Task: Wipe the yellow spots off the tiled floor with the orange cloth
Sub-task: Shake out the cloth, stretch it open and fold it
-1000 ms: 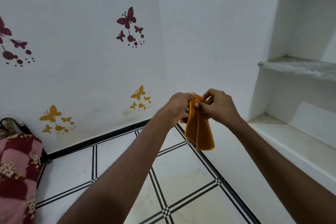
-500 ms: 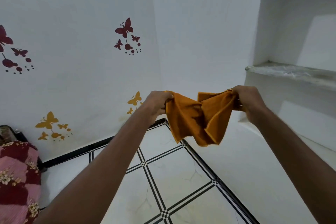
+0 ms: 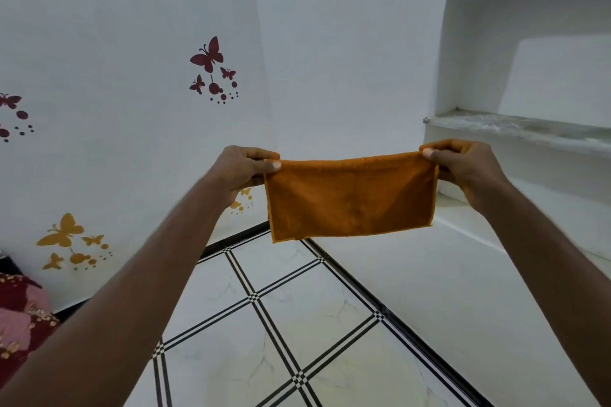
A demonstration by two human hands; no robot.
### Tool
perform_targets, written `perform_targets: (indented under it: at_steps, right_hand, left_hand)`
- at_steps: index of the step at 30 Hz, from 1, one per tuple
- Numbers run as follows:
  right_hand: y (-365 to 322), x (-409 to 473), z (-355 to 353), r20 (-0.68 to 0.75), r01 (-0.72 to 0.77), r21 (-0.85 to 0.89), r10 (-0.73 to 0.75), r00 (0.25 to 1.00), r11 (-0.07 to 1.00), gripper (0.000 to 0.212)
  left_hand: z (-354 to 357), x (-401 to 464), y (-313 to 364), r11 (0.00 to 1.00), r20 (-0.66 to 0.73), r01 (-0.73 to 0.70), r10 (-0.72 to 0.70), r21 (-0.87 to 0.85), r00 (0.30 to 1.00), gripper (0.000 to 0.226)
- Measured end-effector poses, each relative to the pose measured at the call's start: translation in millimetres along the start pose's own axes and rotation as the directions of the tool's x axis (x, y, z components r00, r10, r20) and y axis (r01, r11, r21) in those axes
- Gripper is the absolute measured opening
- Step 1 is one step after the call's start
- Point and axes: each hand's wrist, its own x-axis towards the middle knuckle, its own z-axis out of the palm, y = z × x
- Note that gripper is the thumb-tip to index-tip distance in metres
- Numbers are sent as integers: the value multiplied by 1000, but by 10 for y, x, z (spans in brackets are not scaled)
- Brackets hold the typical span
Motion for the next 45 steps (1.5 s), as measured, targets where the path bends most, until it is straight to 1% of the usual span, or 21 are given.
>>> perform_targets:
  at_steps: [4, 6, 10, 12, 15, 16, 18, 20, 21, 23, 25, 28, 31, 32, 34, 38, 40, 41, 42, 43, 45]
  right_hand:
    - [-210, -248, -183, 75, 159, -168, -148, 986, 973, 17]
    - [-315, -335, -271, 108, 202, -184, -184, 977, 962, 15]
    - [-426, -372, -396, 124, 199, -163, -180, 976, 966, 11]
    - [-441, -344, -476, 123, 194, -165, -175, 977, 967, 11]
    - [-474, -303, -569, 180, 205, -138, -179, 967, 969, 15]
    - [-486, -282, -609, 199, 227, -163, -194, 961, 960, 16]
    - [-495, -232, -667, 206, 277, -245, -230, 951, 929, 17]
    - [-517, -158, -772, 176, 319, -330, -275, 945, 888, 15]
    - [-521, -124, -789, 153, 344, -381, -308, 939, 858, 14]
    - [-554, -75, -848, 103, 387, -460, -384, 917, 800, 11]
    - [-573, -41, -941, 74, 411, -480, -431, 899, 775, 9]
    - [-561, 23, -1066, 65, 410, -484, -435, 898, 774, 11]
    - [-538, 71, -1186, 84, 418, -527, -444, 892, 740, 14]
    - [-534, 79, -1216, 89, 426, -540, -453, 887, 726, 15]
    - [-547, 90, -1285, 96, 439, -560, -471, 877, 703, 16]
    - [-646, 25, -1427, 170, 474, -631, -486, 857, 615, 15]
    - [-701, -10, -1524, 219, 492, -578, -457, 862, 651, 14]
    - [-729, -15, -1585, 243, 491, -511, -429, 870, 706, 16]
    - [-754, -27, -1636, 266, 479, -409, -401, 877, 777, 18]
    - [-763, -16, -1669, 281, 450, -296, -373, 884, 843, 19]
    - [-730, 76, -1642, 281, 364, -153, -313, 907, 919, 20]
  left_hand:
    - [-81, -88, 83, 990, -51, -109, 113, 85, 992, 32]
    - [-99, -145, 140, 985, -60, -149, 155, 91, 986, 30]
    - [-71, -262, 235, 979, -91, -188, 195, 75, 977, 26]
    - [-2, -303, 298, 970, -112, -218, 230, 110, 967, 25]
    - [77, -331, 405, 947, -146, -275, 299, 165, 943, 26]
    - [114, -334, 448, 935, -155, -297, 328, 192, 932, 26]
    - [178, -353, 520, 880, -161, -355, 418, 315, 894, 27]
    - [311, -388, 598, 805, -161, -400, 509, 439, 846, 26]
    - [346, -400, 619, 787, -163, -408, 528, 463, 834, 25]
    - [436, -413, 660, 784, -154, -406, 525, 470, 837, 25]
    - [550, -419, 694, 816, -152, -374, 479, 441, 865, 23]
    - [681, -430, 752, 914, -153, -259, 318, 313, 936, 22]
    - [790, -438, 811, 958, -104, -155, 185, 241, 977, 19]
    - [811, -445, 829, 956, -91, -153, 181, 252, 979, 18]
    - [851, -453, 862, 921, -84, -185, 226, 342, 971, 16]
    - [962, -584, 978, 755, -72, -285, 401, 590, 913, 14]
    - [980, -689, 1030, 677, -67, -320, 480, 663, 875, 14]
    - [982, -721, 1047, 659, -70, -330, 504, 676, 861, 15]
    - [970, -755, 1066, 666, -73, -339, 509, 664, 858, 17]
    - [956, -766, 1073, 716, -75, -351, 489, 603, 869, 20]
    - [983, -700, 1062, 872, -81, -341, 392, 351, 917, 27]
